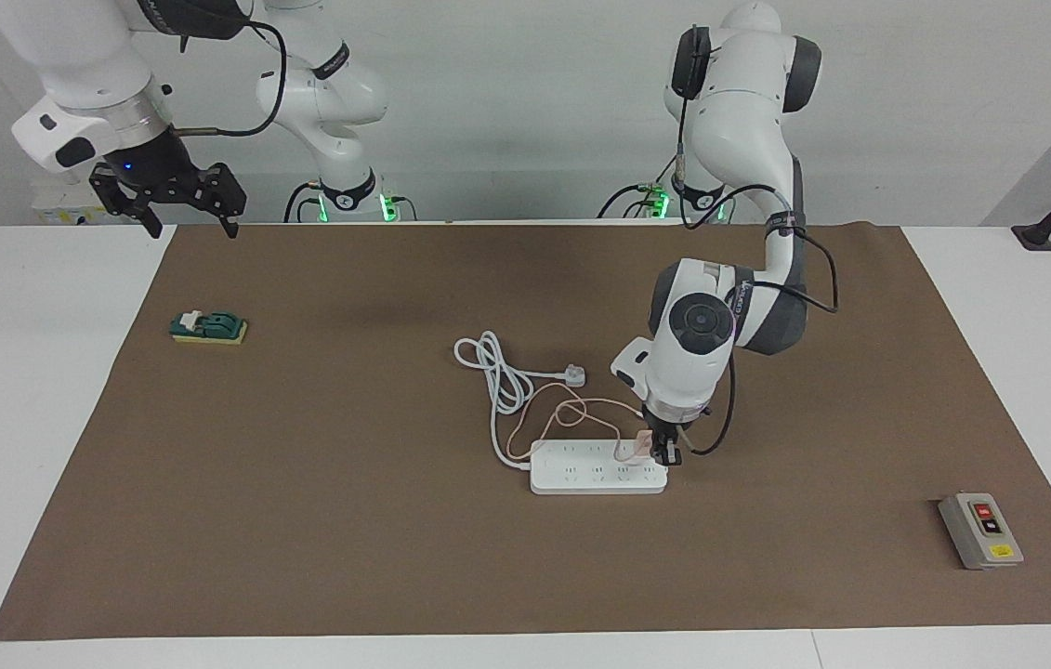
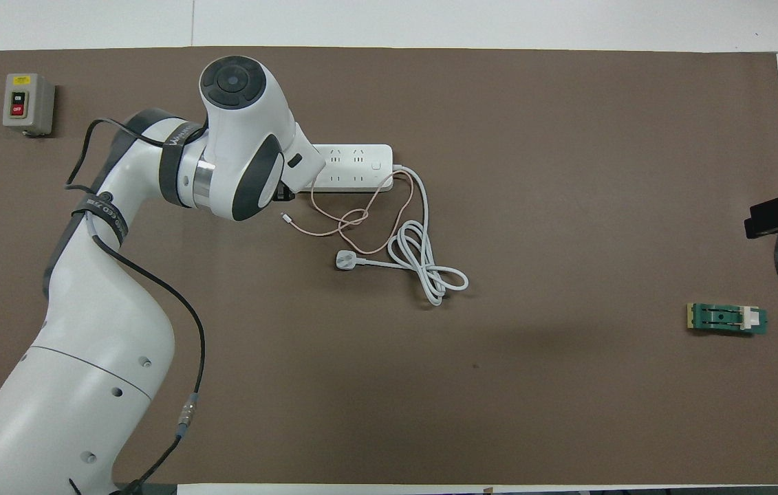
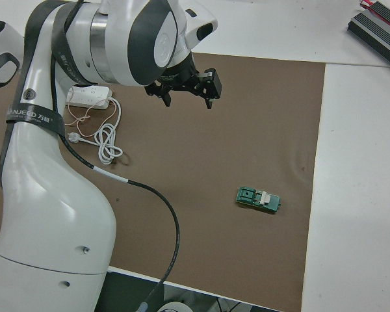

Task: Plug charger into power strip
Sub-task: 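Push the charger into the strip's end socket with the left gripper, then open the left gripper and draw it back from the charger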

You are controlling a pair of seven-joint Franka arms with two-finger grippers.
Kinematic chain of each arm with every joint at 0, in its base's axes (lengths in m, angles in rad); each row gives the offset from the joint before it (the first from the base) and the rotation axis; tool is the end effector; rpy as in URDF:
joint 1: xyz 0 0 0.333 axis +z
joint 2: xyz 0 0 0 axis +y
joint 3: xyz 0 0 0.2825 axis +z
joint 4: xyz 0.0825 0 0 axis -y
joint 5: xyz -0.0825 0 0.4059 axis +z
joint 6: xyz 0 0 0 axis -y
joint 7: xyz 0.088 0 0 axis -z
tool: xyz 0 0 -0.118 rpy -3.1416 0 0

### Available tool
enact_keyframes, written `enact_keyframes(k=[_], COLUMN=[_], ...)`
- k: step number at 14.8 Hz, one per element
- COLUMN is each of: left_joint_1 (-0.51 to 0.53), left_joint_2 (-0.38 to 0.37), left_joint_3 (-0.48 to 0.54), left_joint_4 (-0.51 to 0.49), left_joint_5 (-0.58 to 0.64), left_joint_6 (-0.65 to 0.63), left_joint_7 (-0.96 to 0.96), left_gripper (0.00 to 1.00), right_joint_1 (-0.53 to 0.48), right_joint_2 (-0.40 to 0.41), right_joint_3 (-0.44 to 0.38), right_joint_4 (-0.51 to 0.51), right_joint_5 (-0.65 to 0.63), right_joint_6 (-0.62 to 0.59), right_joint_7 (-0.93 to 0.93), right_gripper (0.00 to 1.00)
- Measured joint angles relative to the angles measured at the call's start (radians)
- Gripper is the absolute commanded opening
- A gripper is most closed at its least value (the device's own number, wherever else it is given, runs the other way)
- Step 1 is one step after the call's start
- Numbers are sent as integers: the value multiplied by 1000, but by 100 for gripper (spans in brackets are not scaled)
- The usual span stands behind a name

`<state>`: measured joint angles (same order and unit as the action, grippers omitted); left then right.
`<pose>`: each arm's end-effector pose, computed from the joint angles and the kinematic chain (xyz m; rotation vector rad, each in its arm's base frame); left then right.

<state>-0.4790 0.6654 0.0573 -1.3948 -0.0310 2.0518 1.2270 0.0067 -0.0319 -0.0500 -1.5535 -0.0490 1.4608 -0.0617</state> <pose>0.6565 -0.3039 0.2681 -2.1329 2.3004 0.0154 0.5547 -0.0307 0.5973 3.0960 0.0226 -0.0979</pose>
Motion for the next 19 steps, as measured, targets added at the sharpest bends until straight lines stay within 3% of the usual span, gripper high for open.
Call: enact_keyframes(k=[4, 8, 13, 19], left_joint_1=[-1, 12, 68, 77], left_joint_2=[20, -11, -147, -323], left_joint_3=[-9, -4, -1, 13], left_joint_4=[9, 16, 12, 10], left_joint_5=[-7, -17, -78, -78], left_joint_6=[25, 24, -74, -287], left_joint_7=[-6, -9, -45, -317], left_gripper=[100, 100, 100, 100], right_joint_1=[0, 0, 0, 0], right_joint_2=[0, 0, 0, 0], right_joint_3=[0, 0, 0, 0], right_joint_4=[0, 0, 0, 0], right_joint_5=[0, 0, 0, 0], right_joint_6=[0, 0, 0, 0], right_joint_7=[0, 0, 0, 0], right_gripper=[100, 100, 100, 100])
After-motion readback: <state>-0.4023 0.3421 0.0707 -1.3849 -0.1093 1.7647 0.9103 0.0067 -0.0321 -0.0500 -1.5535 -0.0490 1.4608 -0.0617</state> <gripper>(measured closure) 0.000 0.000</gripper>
